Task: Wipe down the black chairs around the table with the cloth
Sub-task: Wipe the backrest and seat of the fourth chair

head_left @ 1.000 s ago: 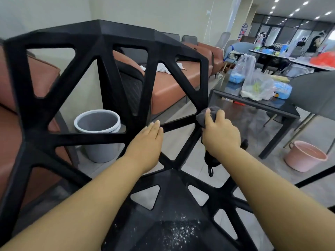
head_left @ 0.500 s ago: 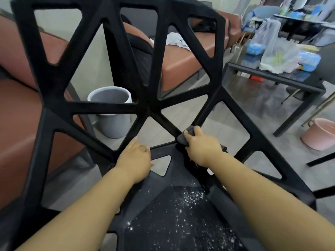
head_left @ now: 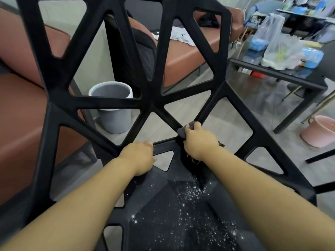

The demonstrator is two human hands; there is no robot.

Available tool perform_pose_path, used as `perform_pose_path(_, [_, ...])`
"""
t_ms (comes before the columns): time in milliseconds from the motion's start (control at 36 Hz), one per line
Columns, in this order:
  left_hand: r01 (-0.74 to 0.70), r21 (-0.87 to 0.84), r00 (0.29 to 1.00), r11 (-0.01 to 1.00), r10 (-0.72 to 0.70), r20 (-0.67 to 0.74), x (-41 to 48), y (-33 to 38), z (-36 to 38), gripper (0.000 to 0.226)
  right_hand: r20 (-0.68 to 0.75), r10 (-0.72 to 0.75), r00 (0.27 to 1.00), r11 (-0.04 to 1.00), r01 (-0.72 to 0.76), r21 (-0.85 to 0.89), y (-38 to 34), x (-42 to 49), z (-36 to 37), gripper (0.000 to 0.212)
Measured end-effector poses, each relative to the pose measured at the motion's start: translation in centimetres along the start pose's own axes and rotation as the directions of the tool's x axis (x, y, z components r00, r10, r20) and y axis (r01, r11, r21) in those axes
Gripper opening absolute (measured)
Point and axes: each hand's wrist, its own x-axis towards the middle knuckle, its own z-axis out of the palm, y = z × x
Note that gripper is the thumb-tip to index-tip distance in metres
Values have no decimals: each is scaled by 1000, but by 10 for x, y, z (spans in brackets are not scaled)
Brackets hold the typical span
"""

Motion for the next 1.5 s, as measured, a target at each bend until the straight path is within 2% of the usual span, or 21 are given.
perform_pose_path(83, [-45,-18,998,999,45,50,-9,-6,-8,32,75,-96,993,995,94,35,-2,-7,-11,36])
perform_pose_path(139, [-53,-28,998,998,54,38,-19,-10,-15,30,0,-129,992,987,129,95,-10,-11,-12,43])
perform_pose_path(167, [-46,-32,999,998,46,12,-25,-13,-21,28,-107,-145,984,980,158,124,-15,-12,-12,48])
perform_pose_path(222, [-34,20,996,999,36,-83,-35,-19,-32,27,-369,-217,904,949,284,137,-27,-9,-17,54])
perform_pose_path(278, [-5,105,977,994,28,-211,-44,-30,-45,28,-571,-306,762,905,418,73,-41,0,-25,56])
perform_pose_path(333, [11,198,929,980,63,-365,-55,-42,-58,23,-665,-339,665,878,478,30,-54,12,-30,55])
perform_pose_path(361, [26,252,899,967,88,-430,-61,-50,-64,17,-674,-343,655,874,485,27,-60,18,-29,56])
perform_pose_path(417, [110,294,845,950,67,-531,-71,-67,-70,19,-655,-319,686,878,474,69,-68,25,-23,57])
perform_pose_path(500, [229,231,775,946,-33,-631,-77,-79,-69,27,-579,-258,774,902,407,142,-64,26,0,60])
perform_pose_path(611, [306,152,587,940,-61,-807,-79,-77,-59,24,-367,-198,909,960,255,113,-44,17,33,55])
perform_pose_path(667, [325,27,485,945,-142,-863,-80,-79,-56,24,-359,-159,919,957,233,173,-38,15,42,52])
perform_pose_path(722, [330,-84,438,940,-231,-869,-80,-79,-57,25,-368,-153,917,948,241,207,-37,15,43,51])
perform_pose_path(778, [278,-174,452,945,-289,-844,-78,-75,-60,20,-394,-157,906,938,261,226,-36,17,45,51])
perform_pose_path(861, [237,-489,419,839,-543,-728,-78,-73,-67,25,-418,-149,896,936,264,233,-37,15,48,50])
perform_pose_path(917, [240,-475,418,846,-532,-737,-81,-71,-69,32,-417,-147,897,935,263,236,-37,14,49,50])
perform_pose_path(1056, [363,-480,495,799,-601,-627,-91,-67,-81,60,-417,-152,896,919,283,273,-41,7,34,50])
perform_pose_path(1194, [394,-489,514,778,-628,-585,-95,-68,-83,60,-647,-63,760,801,425,421,-65,1,-3,50])
perform_pose_path(1222, [396,-493,513,775,-632,-581,-95,-68,-83,60,-651,-43,758,796,420,436,-72,5,-10,51])
perform_pose_path(1389, [398,-509,532,763,-644,-550,-99,-71,-85,57,-435,2,901,874,210,438,-115,1,-7,60])
perform_pose_path(1444, [401,-511,542,760,-647,-537,-100,-70,-86,58,-377,-119,918,874,277,399,-126,-17,15,61])
perform_pose_path(1500, [396,-512,547,762,-644,-536,-99,-71,-86,59,-386,-259,885,890,374,260,-132,-27,34,62])
